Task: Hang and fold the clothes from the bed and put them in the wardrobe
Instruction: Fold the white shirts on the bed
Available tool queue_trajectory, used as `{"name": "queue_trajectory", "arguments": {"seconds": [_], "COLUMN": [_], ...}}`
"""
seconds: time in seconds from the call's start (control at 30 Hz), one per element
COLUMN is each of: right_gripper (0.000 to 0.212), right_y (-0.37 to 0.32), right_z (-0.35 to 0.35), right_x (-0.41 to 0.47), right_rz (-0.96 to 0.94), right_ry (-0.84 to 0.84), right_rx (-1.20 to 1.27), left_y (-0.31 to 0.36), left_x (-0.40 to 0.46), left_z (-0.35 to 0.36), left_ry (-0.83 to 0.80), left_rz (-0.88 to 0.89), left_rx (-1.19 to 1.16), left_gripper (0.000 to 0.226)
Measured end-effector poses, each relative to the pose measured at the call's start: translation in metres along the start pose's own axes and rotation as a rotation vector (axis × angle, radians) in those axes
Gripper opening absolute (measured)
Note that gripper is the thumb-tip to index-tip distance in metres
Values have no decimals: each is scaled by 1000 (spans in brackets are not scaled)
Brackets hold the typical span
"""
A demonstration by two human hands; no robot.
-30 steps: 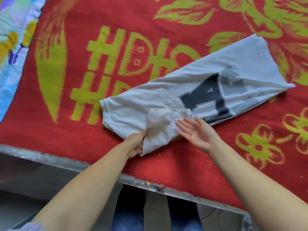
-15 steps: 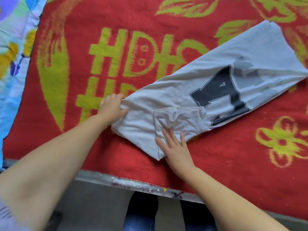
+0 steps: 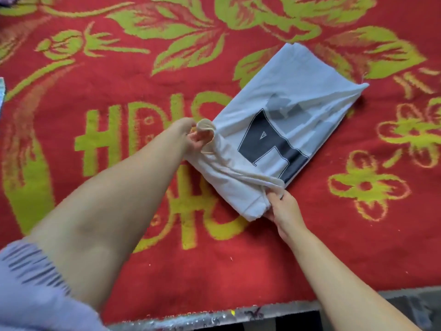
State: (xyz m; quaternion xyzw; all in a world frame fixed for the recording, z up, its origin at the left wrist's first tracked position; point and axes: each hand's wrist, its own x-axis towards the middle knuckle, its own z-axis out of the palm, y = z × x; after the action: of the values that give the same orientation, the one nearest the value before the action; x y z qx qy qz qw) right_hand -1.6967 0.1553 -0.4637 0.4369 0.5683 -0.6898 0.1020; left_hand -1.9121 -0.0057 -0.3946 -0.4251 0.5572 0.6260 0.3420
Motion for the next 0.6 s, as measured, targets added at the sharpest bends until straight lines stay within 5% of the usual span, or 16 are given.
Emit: {"name": "queue_trajectory", "arguments": {"seconds": [0.07, 0.17, 0.23, 0.3, 0.37, 0.43, 0.53, 0.6], "right_gripper": [10, 23, 41, 57, 72, 81, 68, 65], "right_y": [-1, 4, 10, 14, 25, 30, 15, -1], "right_z": [-4, -7, -5, 6, 22, 33, 26, 10], "right_x": [8, -5, -24, -42, -45, -42, -21, -13], "right_rz": [-47, -131, -409, -786, -1003, -889, -695, -648], "right_ry": [126, 285, 404, 318, 30, -153, -66, -22], "right_rx": [-84, -183, -403, -707, -1074, -1448, -1581, -1626], "left_y": [-20, -48, -59, -63, -66, -68, -76, -83], "left_x": [16, 27, 36, 43, 47, 45, 36, 25], "left_z": [8, -9, -31, -50, -59, -59, -58, -64], "left_ry": [130, 356, 361, 291, 196, 121, 20, -69], "left_rz": [198, 680, 811, 739, 644, 610, 583, 499], "left_rx": [60, 552, 718, 844, 955, 966, 848, 753], "left_gripper": [27, 45, 53, 59, 56, 38, 5, 16]}}
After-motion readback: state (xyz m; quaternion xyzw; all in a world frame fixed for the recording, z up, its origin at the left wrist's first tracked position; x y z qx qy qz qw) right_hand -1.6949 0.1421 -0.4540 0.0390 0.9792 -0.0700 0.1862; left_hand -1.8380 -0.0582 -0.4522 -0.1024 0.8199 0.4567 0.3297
